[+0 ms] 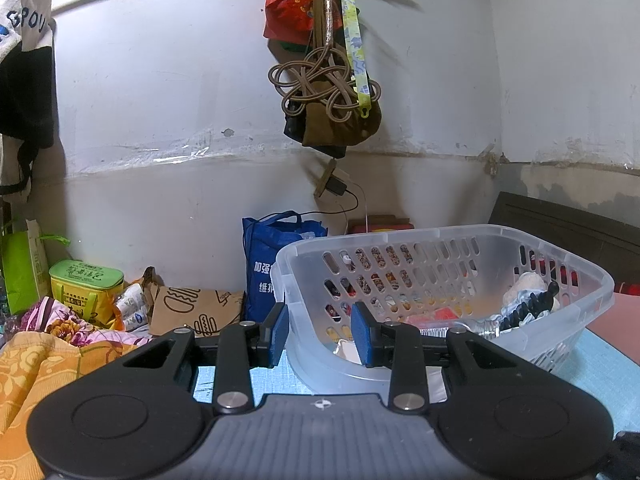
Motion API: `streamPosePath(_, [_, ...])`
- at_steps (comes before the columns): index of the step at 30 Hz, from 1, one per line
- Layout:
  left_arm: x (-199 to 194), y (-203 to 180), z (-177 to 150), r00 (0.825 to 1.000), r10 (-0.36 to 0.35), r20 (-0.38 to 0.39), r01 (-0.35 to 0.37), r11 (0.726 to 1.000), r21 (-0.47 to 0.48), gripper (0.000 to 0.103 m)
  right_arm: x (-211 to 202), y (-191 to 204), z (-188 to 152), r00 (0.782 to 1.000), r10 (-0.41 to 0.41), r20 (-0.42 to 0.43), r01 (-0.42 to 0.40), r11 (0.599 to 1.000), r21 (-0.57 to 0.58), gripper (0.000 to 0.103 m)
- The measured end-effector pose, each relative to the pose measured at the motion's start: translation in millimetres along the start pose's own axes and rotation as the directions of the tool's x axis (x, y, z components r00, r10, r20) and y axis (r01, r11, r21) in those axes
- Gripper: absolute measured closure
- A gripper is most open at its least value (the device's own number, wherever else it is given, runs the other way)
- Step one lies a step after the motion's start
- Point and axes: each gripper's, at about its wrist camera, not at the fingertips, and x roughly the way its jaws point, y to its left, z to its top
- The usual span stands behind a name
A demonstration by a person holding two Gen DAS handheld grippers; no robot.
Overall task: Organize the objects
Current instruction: 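Grasp the white-and-pink box with the right gripper, then lift the white-and-pink box into the basket and open the right gripper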
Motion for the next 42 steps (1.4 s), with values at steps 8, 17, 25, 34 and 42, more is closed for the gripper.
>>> streamPosePath(8, [0.0,-1.4,0.0,1.0,0.0,0.001,0.0,1.0,0.004,0.065,-37.5,-18.9,-11.7,0.99,-0.045,0.137,0.039,0.998,0.047,0.076])
streamPosePath(17, [0.2,-1.4,0.5,1.0,0.0,0.001,0.0,1.0,0.005,0.065,-51.5,-36.2,-14.9,0.986,-0.037,0.163,0.024,0.997,0.078,0.076])
streamPosePath(25, [0.2,-1.5,0.6,1.0,0.0,0.001,0.0,1.0,0.005,0.065,-76.0,-32.9,-10.8,0.969,-0.033,0.245,0.019,0.998,0.06,0.076])
streamPosePath(34, [0.4,-1.7,0.6,1.0,0.0,0.001,0.0,1.0,0.004,0.065,-104.4,-28.3,11.5,0.934,-0.015,0.357,-0.004,0.999,0.052,0.076])
streamPosePath(42, [0.3,-1.4,0.5,1.0,0.0,0.001,0.0,1.0,0.004,0.065,-93.0,-31.2,69.1,0.924,0.004,0.382,-0.006,1.0,0.005,0.076])
